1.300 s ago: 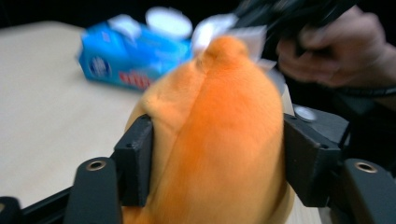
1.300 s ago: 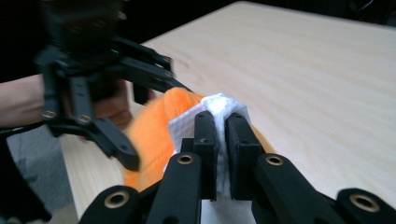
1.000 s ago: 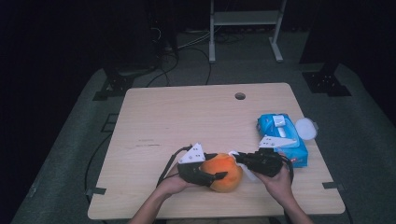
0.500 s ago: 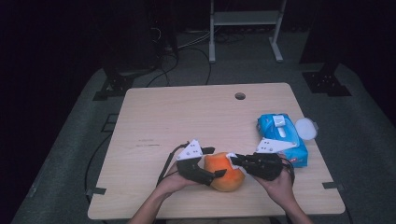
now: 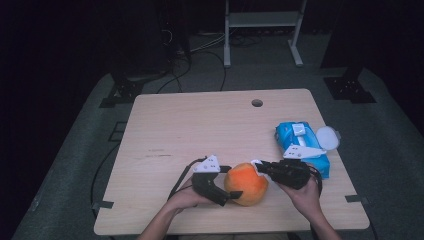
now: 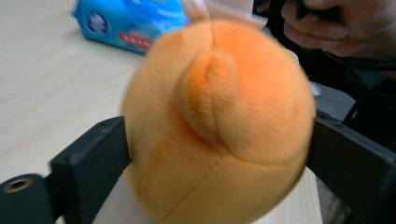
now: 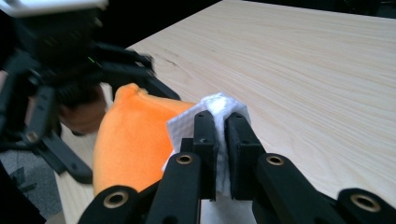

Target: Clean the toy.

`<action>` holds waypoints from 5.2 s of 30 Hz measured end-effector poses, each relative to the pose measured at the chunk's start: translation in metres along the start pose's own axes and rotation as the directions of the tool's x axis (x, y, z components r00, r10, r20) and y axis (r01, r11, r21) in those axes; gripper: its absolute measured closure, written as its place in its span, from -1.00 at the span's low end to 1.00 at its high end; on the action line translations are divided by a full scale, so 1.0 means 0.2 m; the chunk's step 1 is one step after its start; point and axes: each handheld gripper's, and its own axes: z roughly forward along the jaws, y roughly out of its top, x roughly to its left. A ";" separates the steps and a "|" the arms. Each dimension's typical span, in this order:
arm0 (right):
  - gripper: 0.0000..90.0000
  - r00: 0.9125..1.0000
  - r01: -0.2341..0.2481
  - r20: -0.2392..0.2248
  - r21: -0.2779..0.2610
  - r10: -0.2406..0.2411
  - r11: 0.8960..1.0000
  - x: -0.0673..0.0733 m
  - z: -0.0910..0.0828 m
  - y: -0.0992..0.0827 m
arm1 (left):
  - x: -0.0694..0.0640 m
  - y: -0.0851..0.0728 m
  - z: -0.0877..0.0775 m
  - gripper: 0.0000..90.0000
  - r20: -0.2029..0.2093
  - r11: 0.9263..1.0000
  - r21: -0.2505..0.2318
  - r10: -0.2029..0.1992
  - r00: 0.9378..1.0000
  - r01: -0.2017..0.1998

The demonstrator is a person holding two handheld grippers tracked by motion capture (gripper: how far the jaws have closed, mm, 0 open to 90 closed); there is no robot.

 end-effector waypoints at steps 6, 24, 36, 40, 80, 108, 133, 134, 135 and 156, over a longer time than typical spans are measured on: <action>0.85 1.000 -0.016 -0.025 -0.032 0.015 0.999 0.02 -0.01 0.02 | -0.03 0.04 -0.04 -0.27 -0.043 0.998 -0.036 0.058 0.997 -0.060; 0.85 0.994 0.075 -0.085 -0.008 -0.076 0.997 0.17 0.07 0.05 | -0.06 0.00 -0.01 -0.36 -0.087 0.993 0.009 0.118 0.989 -0.118; 0.85 0.997 0.054 -0.048 0.016 -0.053 0.998 0.10 0.04 0.01 | -0.07 -0.04 0.00 -0.41 -0.058 0.988 -0.010 0.152 0.987 -0.152; 0.85 0.991 0.098 -0.091 0.012 -0.097 0.995 0.18 0.07 0.04 | -0.08 -0.04 0.01 -0.42 -0.056 0.987 -0.006 0.161 0.985 -0.161; 0.85 0.995 0.041 -0.093 0.084 -0.033 0.996 0.05 0.08 0.02 | -0.16 -0.04 0.04 -0.46 -0.034 0.957 0.020 0.289 0.957 -0.289; 0.85 0.993 0.105 -0.055 0.024 -0.104 0.994 0.10 0.03 0.03 | 0.00 -0.04 -0.02 -0.44 -0.085 0.998 -0.061 -0.003 0.996 -0.003; 0.85 0.995 0.103 0.005 0.026 -0.103 0.994 0.06 0.03 0.00 | 0.06 -0.05 -0.05 -0.47 -0.099 0.990 -0.097 -0.108 0.989 0.098; 0.85 0.995 0.100 0.008 0.026 -0.100 0.995 0.05 0.03 0.00 | 0.06 -0.05 -0.05 -0.47 -0.101 0.990 -0.096 -0.108 0.989 0.098; 0.85 0.995 0.095 0.006 0.025 -0.095 0.995 0.05 0.03 0.00 | 0.06 -0.05 -0.05 -0.47 -0.105 0.991 -0.095 -0.104 0.989 0.094; 0.85 0.992 0.121 0.018 0.017 -0.121 0.993 0.09 0.05 0.00 | 0.09 -0.05 -0.07 -0.50 -0.085 0.986 -0.102 -0.139 0.987 0.131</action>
